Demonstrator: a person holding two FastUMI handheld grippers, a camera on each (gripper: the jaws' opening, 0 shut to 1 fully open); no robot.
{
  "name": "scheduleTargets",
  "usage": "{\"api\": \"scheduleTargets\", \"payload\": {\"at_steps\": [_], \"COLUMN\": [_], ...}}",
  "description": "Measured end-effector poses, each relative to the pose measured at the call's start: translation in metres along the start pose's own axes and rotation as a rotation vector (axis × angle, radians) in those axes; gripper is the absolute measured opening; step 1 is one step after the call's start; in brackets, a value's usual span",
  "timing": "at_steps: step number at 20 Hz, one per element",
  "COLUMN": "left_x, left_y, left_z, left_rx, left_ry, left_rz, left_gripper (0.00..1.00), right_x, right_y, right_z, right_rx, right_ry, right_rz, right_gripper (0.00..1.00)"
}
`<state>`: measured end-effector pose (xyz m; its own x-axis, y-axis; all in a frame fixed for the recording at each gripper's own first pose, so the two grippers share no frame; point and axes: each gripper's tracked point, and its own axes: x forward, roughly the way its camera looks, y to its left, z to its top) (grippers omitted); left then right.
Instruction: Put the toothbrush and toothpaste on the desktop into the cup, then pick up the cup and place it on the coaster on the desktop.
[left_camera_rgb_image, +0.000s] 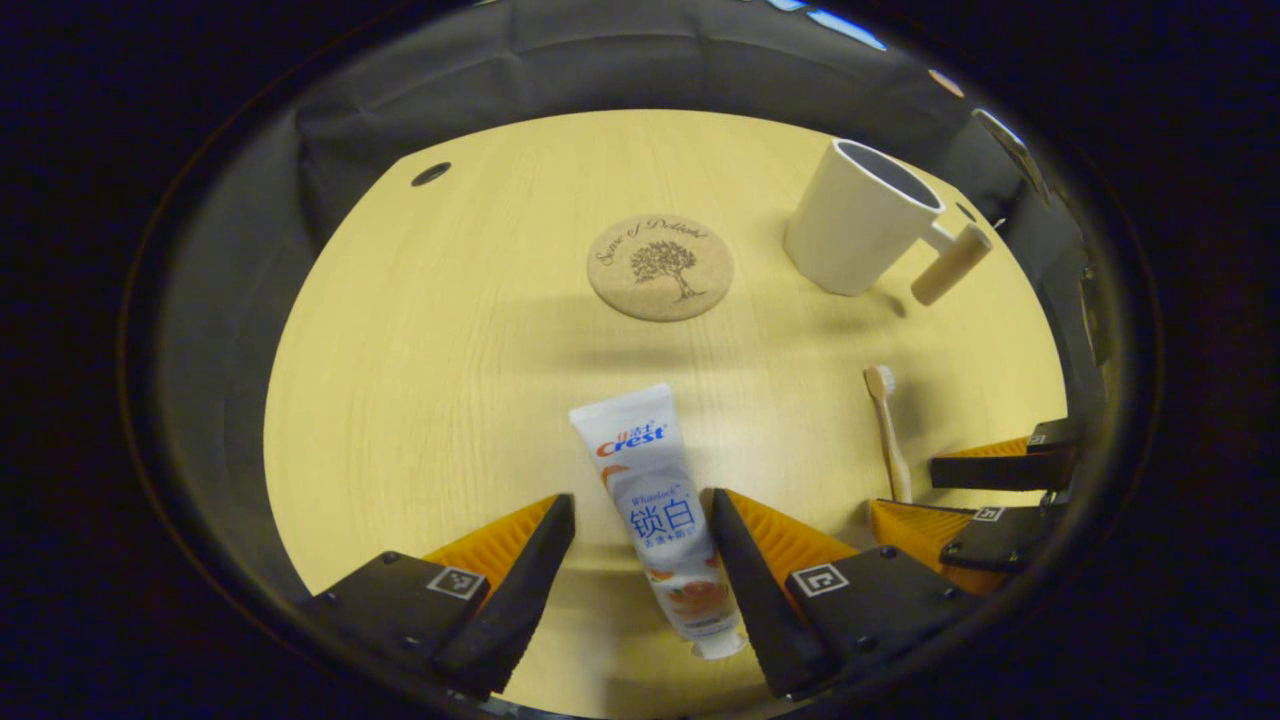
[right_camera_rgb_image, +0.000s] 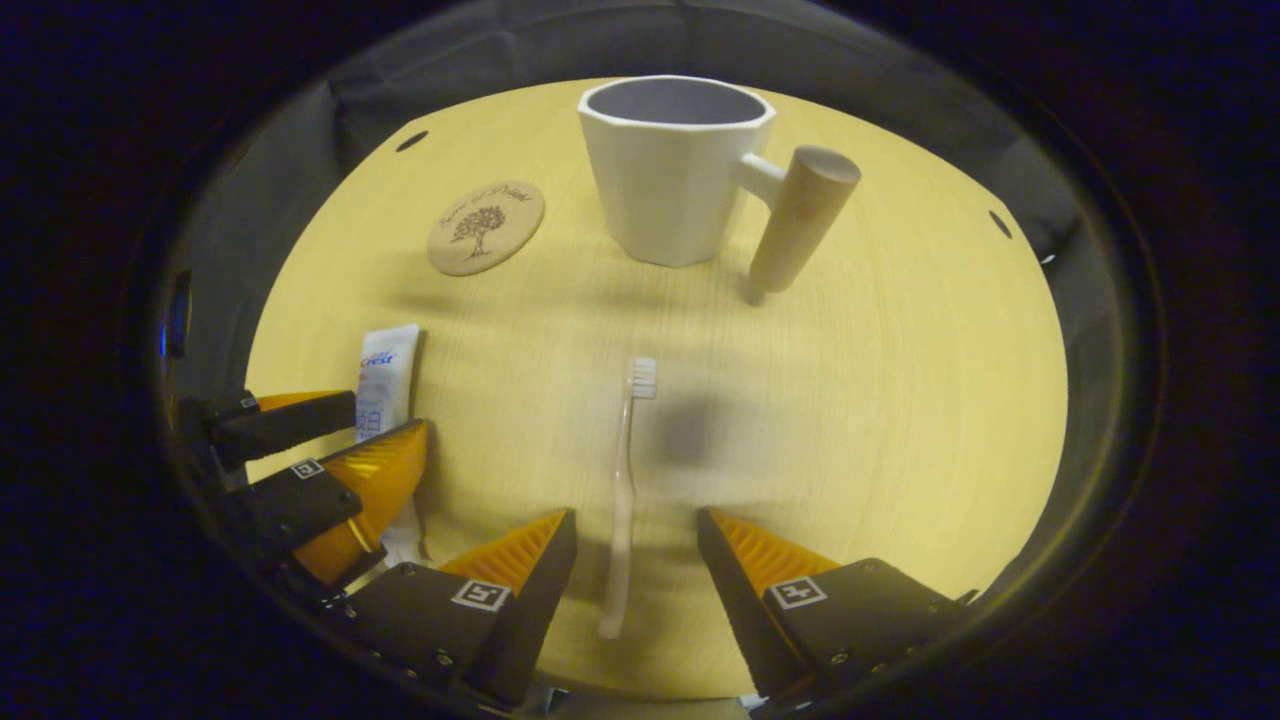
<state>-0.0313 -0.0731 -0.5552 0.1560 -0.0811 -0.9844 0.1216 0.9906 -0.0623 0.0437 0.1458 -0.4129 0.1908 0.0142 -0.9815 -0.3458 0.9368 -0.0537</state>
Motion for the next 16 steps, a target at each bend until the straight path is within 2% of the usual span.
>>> {"api": "scheduleTargets", "payload": {"at_steps": [2,3,4,5,7,9,10,11,12,13,14,15,16], "left_x": [0.0008,0.0011,0.0004,-0.0006,0.0002,0.0009,0.0033,0.0028,0.0032,0.0025,0.0029,0.0016,0.0015], "left_y": [0.0003,0.0021,0.0043,0.0065,0.0065,0.0072,0.0064,0.0055,0.0065,0.0068,0.0071,0.0084,0.0078], "left_z": [0.0038,0.0037,0.0042,0.0061,0.0070,0.0086,0.0091,0.0085,0.0084,0.0096,0.0085,0.0103,0.0078], "left_rx": [-0.022,-0.032,-0.037,-0.036,-0.049,-0.045,-0.051,-0.048,-0.038,-0.043,-0.049,-0.041,-0.045], "left_ry": [-0.021,-0.028,-0.029,-0.033,-0.034,-0.033,-0.036,-0.031,-0.029,-0.029,-0.026,-0.029,-0.021], "left_rz": [0.007,0.010,0.013,0.019,0.021,0.027,0.024,0.025,0.034,0.033,0.033,0.039,0.040], "left_gripper": [0.96,0.96,0.95,0.92,0.75,0.70,0.65,0.49,0.51,0.43,0.41,0.34,0.34], "right_x": [-0.0027,0.0004,-0.0012,-0.0012,-0.0036,0.0021,-0.0007,-0.0004,-0.0012,-0.0026,-0.0014,-0.0027,-0.0007], "right_y": [0.0014,0.0037,0.0048,0.0056,0.0036,0.0034,0.0034,0.0040,0.0044,0.0041,0.0058,0.0050,0.0038], "right_z": [-0.0007,-0.0005,-0.0016,-0.0037,-0.0030,-0.0037,-0.0050,-0.0042,-0.0051,-0.0032,-0.0012,-0.0017,-0.0023], "right_rx": [-0.005,-0.006,-0.012,-0.018,-0.003,0.019,0.014,0.013,0.007,-0.001,0.035,0.029,0.022], "right_ry": [0.005,0.002,0.011,0.019,0.012,0.024,0.029,0.030,0.028,0.026,-0.003,0.019,0.025], "right_rz": [-0.025,-0.033,-0.034,-0.035,-0.043,-0.040,-0.039,-0.040,-0.040,-0.035,-0.036,-0.031,-0.027], "right_gripper": [0.77,0.74,0.65,0.67,0.68,0.25,0.31,0.26,0.26,0.26,0.26,0.03,0.03]}}
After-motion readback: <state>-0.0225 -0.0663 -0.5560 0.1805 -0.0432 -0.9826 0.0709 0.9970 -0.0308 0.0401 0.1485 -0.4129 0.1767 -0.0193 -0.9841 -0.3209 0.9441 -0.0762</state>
